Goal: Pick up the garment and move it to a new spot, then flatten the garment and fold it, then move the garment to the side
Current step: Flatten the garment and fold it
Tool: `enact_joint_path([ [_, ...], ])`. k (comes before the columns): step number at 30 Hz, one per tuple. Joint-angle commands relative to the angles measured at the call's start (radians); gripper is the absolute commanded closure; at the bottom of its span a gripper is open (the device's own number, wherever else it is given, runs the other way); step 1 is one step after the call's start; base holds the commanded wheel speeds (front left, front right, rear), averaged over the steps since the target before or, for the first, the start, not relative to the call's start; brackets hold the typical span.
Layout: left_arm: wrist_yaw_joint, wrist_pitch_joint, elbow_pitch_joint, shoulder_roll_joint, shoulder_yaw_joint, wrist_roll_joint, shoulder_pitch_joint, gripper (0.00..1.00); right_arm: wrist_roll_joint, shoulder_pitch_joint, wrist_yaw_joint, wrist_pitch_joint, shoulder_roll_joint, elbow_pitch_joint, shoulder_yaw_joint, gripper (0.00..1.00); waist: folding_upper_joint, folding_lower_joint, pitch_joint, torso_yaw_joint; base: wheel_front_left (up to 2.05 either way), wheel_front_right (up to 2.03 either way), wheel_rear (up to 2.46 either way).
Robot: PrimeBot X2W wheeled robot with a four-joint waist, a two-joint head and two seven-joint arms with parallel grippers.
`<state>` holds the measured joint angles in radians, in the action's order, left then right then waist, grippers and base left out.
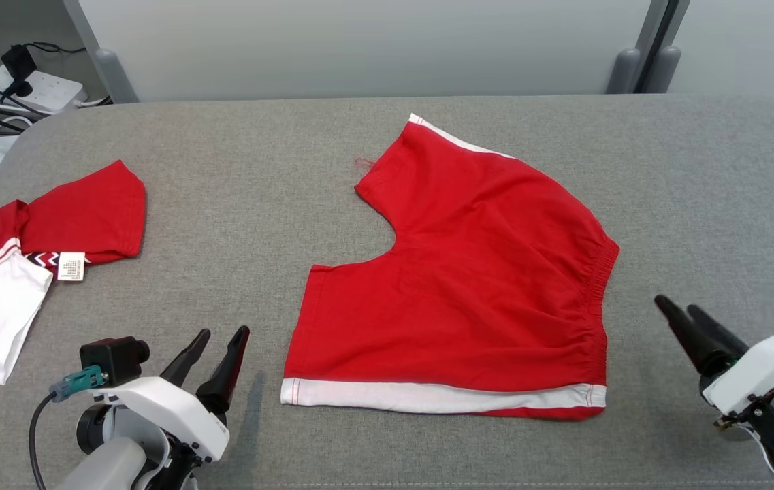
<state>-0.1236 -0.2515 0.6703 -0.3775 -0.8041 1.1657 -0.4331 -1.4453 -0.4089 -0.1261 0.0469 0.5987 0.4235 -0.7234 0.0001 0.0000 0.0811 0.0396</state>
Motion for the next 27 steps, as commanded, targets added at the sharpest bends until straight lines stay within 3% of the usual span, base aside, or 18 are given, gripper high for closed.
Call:
enact_joint_path([
  [1,-0.007,-0.01,-0.013,-0.012,0.09,-0.059,0.001,0.0,0.05,0.004,-0.005,0.088,0.025,0.013,0.015,0.0,-0.0001,0.0,-0.009,0.0,0.0,0.0,0.0],
  [6,-0.007,-0.01,-0.043,0.024,0.254,-0.222,0.036,0.0,0.18,-0.019,-0.005,0.204,-0.001,0.101,0.064,0.0,-0.0001,0.0,-0.022,-0.003,0.0,0.0,0.0],
  [9,-0.001,-0.01,-0.062,0.061,0.37,-0.324,0.077,0.0,0.303,-0.03,-0.005,0.214,-0.045,0.127,0.173,0.0,-0.0001,0.0,-0.035,-0.011,0.0,0.0,0.0],
  [13,0.001,-0.01,-0.09,0.108,0.489,-0.438,0.123,0.0,0.506,0.022,-0.005,0.214,-0.126,0.083,0.383,0.0,-0.0001,0.0,-0.052,-0.018,0.0,0.0,0.0],
  [17,0.0,-0.01,-0.114,0.146,0.576,-0.537,0.163,0.0,0.669,0.104,-0.005,0.215,-0.211,0.009,0.525,0.0,-0.0001,0.0,-0.07,-0.023,0.0,0.0,0.0],
  [27,0.005,-0.01,-0.205,0.232,0.745,-0.763,0.253,0.0,0.898,0.233,-0.005,0.215,-0.327,-0.107,0.69,0.0,-0.0001,0.0,-0.1,-0.023,0.0,0.0,0.0],
])
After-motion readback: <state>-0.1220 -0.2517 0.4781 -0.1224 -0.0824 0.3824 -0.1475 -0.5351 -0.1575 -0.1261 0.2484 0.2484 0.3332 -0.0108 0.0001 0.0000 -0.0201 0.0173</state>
